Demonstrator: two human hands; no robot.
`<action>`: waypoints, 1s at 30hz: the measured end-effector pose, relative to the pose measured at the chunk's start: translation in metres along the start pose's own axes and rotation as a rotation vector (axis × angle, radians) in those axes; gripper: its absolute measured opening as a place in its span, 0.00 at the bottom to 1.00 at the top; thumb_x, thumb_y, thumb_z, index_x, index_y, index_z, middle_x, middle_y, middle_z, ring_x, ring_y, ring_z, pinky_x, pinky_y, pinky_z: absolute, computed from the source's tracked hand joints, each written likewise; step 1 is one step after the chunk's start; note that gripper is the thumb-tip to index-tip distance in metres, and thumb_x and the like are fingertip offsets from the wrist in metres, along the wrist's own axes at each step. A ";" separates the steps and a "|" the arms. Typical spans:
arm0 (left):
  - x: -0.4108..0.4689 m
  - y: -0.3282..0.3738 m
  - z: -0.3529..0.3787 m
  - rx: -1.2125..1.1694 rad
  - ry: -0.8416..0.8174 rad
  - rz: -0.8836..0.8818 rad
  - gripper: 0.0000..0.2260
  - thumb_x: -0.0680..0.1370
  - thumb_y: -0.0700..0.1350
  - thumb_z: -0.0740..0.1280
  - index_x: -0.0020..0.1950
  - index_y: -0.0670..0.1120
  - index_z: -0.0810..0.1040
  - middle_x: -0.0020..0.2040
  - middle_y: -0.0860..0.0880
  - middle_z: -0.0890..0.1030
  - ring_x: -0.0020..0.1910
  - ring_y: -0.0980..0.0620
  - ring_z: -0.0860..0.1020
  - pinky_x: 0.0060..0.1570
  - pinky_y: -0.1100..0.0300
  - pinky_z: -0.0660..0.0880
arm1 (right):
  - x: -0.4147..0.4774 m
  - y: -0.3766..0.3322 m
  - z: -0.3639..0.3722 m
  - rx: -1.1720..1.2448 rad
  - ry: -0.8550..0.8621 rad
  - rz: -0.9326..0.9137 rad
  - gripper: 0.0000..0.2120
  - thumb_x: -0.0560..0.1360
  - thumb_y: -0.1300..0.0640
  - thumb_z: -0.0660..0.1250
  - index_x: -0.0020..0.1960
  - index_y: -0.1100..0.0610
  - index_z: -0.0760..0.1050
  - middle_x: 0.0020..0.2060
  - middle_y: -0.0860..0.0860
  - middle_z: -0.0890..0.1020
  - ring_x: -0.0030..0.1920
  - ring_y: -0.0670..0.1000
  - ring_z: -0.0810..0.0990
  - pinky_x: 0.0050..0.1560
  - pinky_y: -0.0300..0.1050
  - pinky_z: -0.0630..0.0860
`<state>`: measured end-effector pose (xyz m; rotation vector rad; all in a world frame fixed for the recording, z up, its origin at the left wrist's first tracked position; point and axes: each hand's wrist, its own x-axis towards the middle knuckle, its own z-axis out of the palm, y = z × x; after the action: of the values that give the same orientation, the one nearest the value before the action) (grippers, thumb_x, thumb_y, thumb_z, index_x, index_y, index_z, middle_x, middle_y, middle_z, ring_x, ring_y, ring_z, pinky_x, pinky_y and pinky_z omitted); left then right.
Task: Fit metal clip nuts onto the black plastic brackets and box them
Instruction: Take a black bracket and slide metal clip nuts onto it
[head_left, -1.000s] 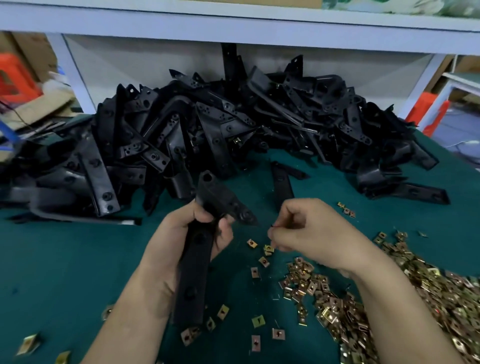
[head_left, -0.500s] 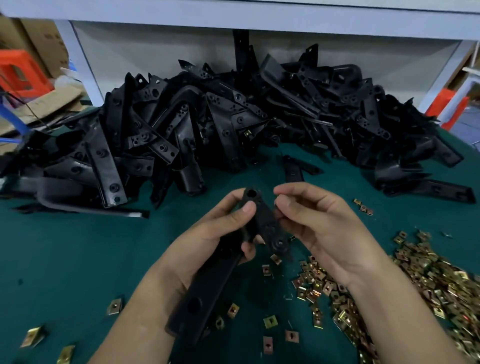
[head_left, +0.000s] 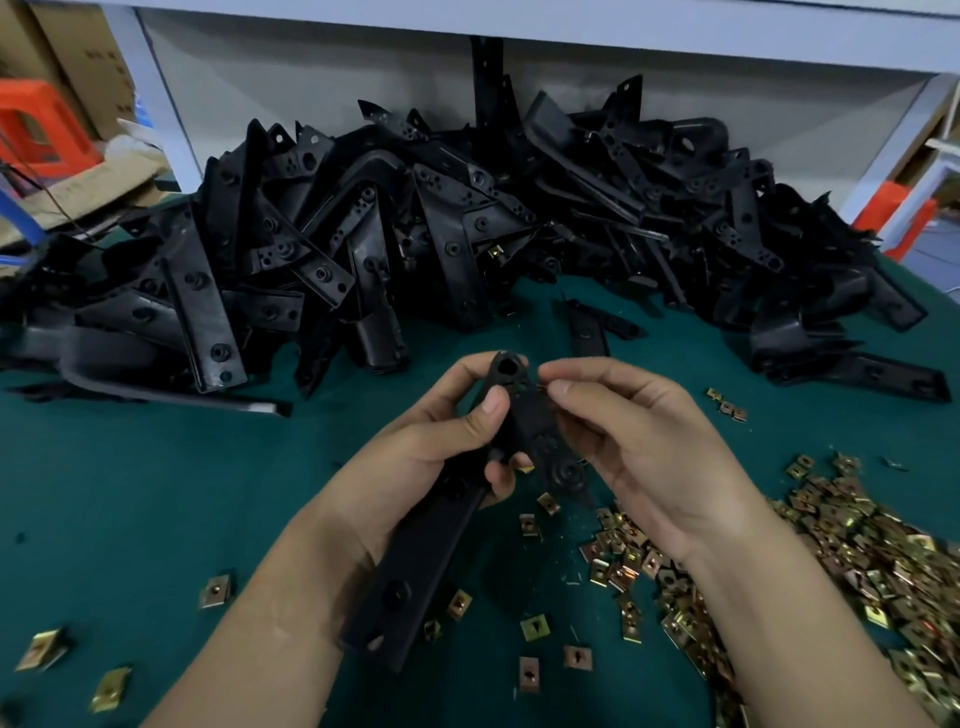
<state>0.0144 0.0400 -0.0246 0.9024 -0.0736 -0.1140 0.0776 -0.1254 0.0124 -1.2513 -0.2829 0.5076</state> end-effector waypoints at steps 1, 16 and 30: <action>0.000 0.000 0.000 -0.002 -0.005 0.000 0.10 0.77 0.43 0.69 0.59 0.47 0.78 0.42 0.45 0.79 0.34 0.52 0.76 0.32 0.64 0.75 | 0.000 0.000 0.000 0.011 -0.009 0.001 0.09 0.65 0.60 0.73 0.45 0.55 0.87 0.43 0.56 0.86 0.42 0.49 0.85 0.45 0.38 0.81; 0.000 -0.001 0.001 0.015 -0.009 0.006 0.10 0.79 0.40 0.66 0.60 0.47 0.77 0.42 0.46 0.80 0.32 0.53 0.76 0.32 0.64 0.75 | 0.002 0.002 -0.005 0.109 0.012 0.051 0.12 0.62 0.62 0.75 0.45 0.55 0.85 0.44 0.56 0.86 0.40 0.48 0.85 0.39 0.38 0.81; 0.000 -0.003 0.001 0.085 0.012 -0.005 0.12 0.78 0.40 0.66 0.62 0.47 0.76 0.43 0.45 0.79 0.33 0.54 0.76 0.33 0.65 0.74 | 0.001 0.007 -0.001 0.093 0.045 0.142 0.11 0.60 0.59 0.77 0.43 0.53 0.86 0.40 0.56 0.86 0.36 0.50 0.84 0.44 0.49 0.84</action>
<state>0.0146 0.0374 -0.0263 0.9883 -0.0651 -0.1103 0.0774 -0.1242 0.0058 -1.1956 -0.1316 0.6071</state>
